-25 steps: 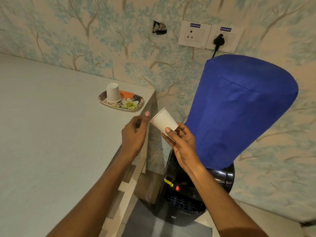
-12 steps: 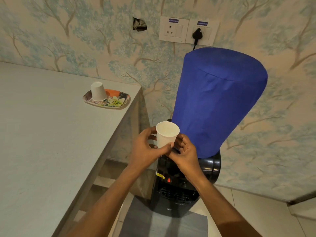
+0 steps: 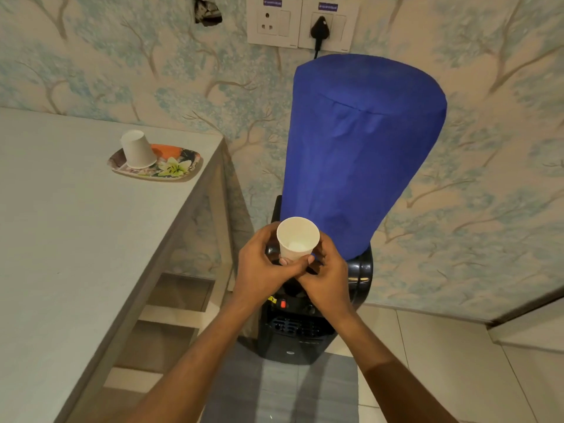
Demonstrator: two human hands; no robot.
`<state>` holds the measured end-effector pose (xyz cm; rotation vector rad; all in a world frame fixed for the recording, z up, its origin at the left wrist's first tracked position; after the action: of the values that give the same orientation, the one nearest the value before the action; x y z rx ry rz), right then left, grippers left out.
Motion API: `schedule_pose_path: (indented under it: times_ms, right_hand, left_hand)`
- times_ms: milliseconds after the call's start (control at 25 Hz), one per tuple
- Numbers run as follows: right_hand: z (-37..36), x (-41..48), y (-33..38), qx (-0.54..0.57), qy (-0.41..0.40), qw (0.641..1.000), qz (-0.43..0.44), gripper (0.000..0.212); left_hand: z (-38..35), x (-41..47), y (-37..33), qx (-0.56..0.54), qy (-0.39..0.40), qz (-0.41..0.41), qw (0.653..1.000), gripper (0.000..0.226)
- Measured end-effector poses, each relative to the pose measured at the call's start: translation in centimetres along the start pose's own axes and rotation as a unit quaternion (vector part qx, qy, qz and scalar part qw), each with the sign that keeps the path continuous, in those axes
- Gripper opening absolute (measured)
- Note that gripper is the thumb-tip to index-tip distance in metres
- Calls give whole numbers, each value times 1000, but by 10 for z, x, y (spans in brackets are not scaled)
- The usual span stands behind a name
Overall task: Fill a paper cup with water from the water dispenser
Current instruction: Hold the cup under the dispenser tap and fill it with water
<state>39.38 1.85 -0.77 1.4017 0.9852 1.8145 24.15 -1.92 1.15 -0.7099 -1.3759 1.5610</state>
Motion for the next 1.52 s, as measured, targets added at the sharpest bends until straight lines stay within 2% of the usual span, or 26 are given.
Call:
schedule_pose_path:
  times_ms: [360, 720, 1160, 1520]
  right_hand:
    - [22, -24, -14, -28, -38, 999, -1, 71]
    - [31, -61, -92, -90, -37, 995, -23, 83]
    - [28, -108, -175, -107, -57, 991, -64, 73]
    - [12, -148, -211, -107, -28, 986, -121, 73]
  left_hand:
    - [-37, -18, 22, -24, 20, -1, 1000, 69]
    - [-72, -29, 84, 9, 28, 11, 1000, 74]
    - [-102, -38, 175, 33, 46, 46, 997, 79]
    - [-106, -63, 223, 51, 58, 94, 993, 75]
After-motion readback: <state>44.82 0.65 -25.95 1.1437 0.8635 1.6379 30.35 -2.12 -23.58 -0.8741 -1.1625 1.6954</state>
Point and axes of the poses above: each hand's wrist, its own x-axis towards the middle knuckle, its own z-axis out of the back of the hand, y = z × x, the point moved 6 cm from there along x, towards the middle knuckle, and after that the axes turned 11 degrees about z, right-handed, at the moved point
